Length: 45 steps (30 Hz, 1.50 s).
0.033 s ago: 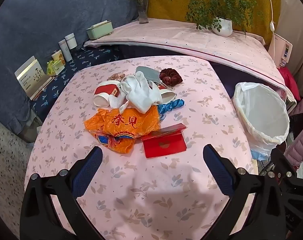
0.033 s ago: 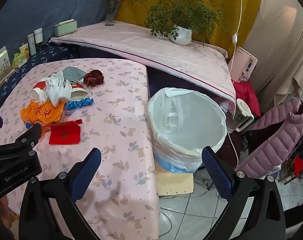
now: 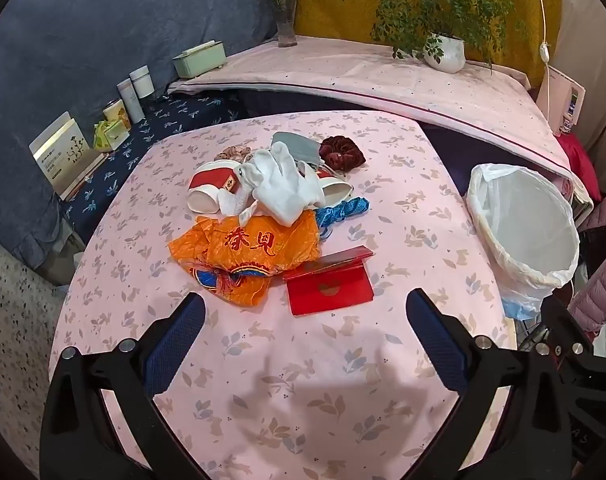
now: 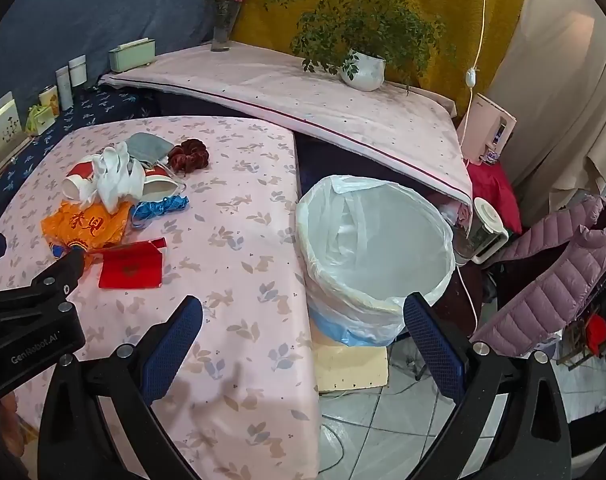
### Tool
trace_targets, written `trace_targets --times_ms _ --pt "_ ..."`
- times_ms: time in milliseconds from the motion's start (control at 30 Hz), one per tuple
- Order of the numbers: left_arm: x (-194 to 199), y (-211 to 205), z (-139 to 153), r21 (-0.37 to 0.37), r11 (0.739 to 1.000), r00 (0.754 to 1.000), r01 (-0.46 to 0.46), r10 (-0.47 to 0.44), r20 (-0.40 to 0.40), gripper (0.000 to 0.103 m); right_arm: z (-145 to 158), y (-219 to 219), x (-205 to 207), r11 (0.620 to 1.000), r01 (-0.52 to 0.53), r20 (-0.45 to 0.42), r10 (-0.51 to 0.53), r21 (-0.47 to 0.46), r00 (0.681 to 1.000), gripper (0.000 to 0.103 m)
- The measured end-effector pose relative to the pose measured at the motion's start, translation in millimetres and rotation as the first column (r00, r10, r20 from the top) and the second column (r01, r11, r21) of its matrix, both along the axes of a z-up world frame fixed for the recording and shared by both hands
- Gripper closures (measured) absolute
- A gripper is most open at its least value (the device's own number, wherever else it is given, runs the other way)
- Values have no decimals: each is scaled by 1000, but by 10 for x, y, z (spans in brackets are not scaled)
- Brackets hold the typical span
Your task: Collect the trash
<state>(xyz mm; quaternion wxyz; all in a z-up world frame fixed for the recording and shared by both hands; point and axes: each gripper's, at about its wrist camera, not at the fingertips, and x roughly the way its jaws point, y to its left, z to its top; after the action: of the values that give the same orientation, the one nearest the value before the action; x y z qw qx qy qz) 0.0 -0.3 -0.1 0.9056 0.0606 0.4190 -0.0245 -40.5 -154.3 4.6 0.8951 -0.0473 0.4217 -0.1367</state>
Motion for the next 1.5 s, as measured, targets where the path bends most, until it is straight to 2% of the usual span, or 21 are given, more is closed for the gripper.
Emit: trace_targets --times_ms 433,467,1500 --pt "-17 14 -1 -5 1000 1000 4 -4 -7 7 33 15 -41 999 35 19 -35 -17 999 7" --pt "-16 13 -1 -5 1000 1000 4 -4 -8 7 13 32 -9 1000 0 5 0 -2 1000 7" --pt "-27 -4 -19 -2 1000 1000 5 -5 -9 7 15 41 2 1000 1 6 -1 -9 1000 7"
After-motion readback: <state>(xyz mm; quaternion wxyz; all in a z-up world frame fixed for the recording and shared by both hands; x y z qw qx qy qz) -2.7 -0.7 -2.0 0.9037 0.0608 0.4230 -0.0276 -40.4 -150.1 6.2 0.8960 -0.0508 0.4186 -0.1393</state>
